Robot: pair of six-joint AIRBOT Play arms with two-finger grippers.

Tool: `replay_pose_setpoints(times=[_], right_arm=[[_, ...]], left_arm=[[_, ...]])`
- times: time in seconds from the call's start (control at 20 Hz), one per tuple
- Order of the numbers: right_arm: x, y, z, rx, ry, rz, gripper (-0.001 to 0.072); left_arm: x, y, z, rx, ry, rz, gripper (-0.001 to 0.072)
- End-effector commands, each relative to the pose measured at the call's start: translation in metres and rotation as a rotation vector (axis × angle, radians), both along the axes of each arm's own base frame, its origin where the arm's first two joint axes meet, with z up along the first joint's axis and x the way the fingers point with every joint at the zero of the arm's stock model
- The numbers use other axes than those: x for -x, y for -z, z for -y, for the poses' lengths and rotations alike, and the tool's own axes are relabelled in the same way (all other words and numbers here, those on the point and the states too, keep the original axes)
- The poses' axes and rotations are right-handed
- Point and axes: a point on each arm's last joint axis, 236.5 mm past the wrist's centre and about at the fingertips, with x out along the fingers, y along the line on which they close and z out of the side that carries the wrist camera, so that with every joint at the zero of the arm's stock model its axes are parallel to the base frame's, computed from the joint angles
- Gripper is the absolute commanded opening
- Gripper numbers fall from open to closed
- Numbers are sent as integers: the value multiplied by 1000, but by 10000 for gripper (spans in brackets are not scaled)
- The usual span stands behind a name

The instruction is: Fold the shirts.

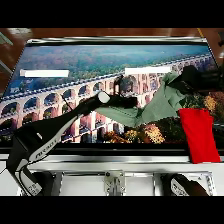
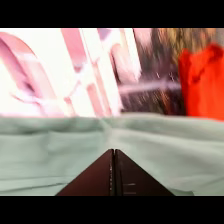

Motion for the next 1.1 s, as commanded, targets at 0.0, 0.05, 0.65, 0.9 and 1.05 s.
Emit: replay_pose_setpoints(times=[0.0,0.05,0.65,0.9,1.05], right_arm=[[-27,37,-17,64,-33,-33,70],[-40,54,-38,57,-73,-46,70],[-44,261,-255,-171,-337,-346,629],[-47,242,-96,102,-302,-432,629],[-34,256,-8,221,-158,-518,629]], left_arm=[[-53,-41,-96,-149,-77,119,32],[-68,-64,-133,-187,-117,165,33],[-15,-277,-333,-298,-350,446,35],[-9,-257,-334,-329,-326,393,35],[-9,-254,-334,-330,-325,386,35]])
